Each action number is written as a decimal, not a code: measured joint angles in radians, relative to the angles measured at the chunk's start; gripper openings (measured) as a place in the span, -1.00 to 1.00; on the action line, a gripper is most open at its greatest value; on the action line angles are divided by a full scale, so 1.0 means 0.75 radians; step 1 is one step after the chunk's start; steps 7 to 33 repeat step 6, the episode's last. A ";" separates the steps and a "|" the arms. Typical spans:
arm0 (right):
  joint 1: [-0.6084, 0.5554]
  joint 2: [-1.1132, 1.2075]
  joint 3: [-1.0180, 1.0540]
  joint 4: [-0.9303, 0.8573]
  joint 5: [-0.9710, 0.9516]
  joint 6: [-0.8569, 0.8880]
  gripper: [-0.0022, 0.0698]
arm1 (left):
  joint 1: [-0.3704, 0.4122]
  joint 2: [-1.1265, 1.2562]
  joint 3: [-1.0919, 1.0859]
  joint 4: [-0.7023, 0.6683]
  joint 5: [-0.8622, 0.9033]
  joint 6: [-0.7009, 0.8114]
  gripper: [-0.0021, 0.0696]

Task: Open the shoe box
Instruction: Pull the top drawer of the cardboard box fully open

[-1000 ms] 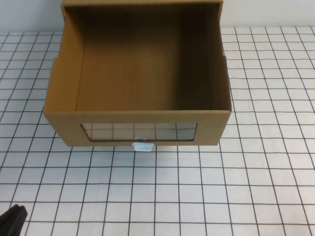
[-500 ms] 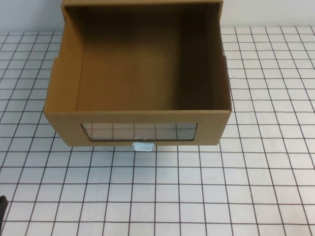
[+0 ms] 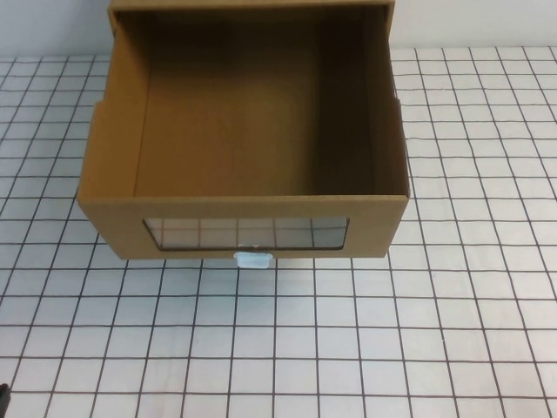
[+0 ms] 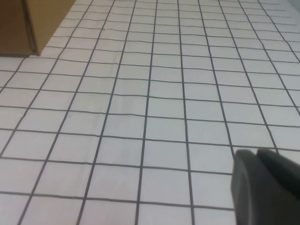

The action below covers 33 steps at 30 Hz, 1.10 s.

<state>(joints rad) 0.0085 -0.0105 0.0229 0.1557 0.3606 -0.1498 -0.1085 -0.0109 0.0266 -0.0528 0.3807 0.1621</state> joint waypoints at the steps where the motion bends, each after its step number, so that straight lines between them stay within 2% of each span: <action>1: 0.000 -0.001 0.000 0.000 0.000 0.000 -0.98 | 0.000 0.000 0.000 0.002 0.007 0.000 -0.95; 33: 0.000 -0.003 0.000 0.000 0.000 0.000 -0.98 | 0.000 0.000 0.000 0.001 0.012 0.000 -0.95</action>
